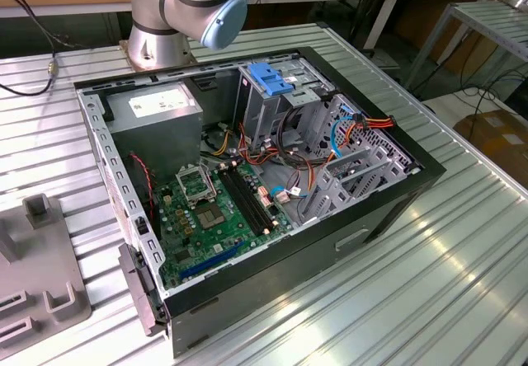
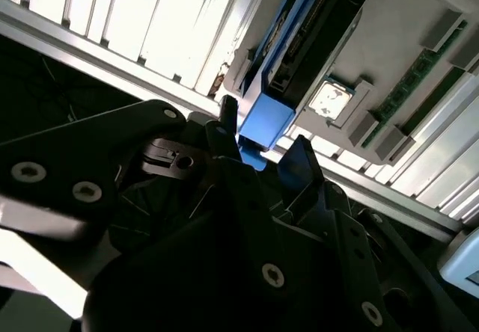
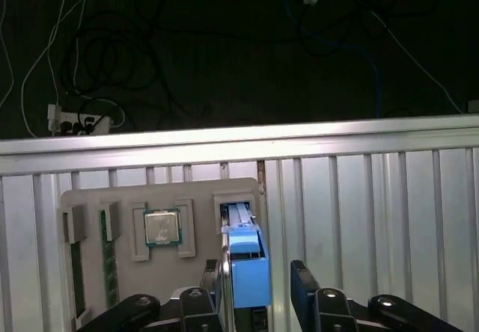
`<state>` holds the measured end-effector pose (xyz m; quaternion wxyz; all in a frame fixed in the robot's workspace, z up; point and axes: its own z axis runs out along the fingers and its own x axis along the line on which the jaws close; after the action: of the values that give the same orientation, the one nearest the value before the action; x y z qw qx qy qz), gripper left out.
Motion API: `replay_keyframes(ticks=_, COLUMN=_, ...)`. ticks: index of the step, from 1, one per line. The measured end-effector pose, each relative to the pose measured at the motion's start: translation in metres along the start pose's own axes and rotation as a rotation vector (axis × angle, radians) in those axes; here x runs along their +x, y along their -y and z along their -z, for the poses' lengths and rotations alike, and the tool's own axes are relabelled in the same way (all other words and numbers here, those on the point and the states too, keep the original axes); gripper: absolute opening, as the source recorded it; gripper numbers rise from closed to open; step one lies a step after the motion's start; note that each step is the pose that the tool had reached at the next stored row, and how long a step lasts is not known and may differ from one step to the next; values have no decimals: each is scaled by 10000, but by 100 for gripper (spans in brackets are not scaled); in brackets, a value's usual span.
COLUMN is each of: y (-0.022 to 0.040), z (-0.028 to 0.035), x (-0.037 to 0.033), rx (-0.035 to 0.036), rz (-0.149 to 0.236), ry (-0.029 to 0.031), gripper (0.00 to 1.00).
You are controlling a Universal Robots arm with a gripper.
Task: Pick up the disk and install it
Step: 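Pick up the disk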
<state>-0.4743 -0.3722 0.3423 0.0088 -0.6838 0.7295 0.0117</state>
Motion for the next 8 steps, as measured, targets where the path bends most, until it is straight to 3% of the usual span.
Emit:
replay_keyframes(ticks=4, y=3, z=-2, x=-1, rx=-18, rz=-16, ry=1, gripper=50)
replay_keyframes(ticks=6, y=13, z=-8, x=-1, rx=-310, rz=-24, ry=-18, gripper=50)
replay_keyframes(ticks=7, y=20, z=-16, x=0, rx=-366, rz=-25, ry=-24, gripper=50)
replay_keyframes(ticks=8, y=27, z=-30, x=0, rx=-374, rz=-26, ry=-24, gripper=50)
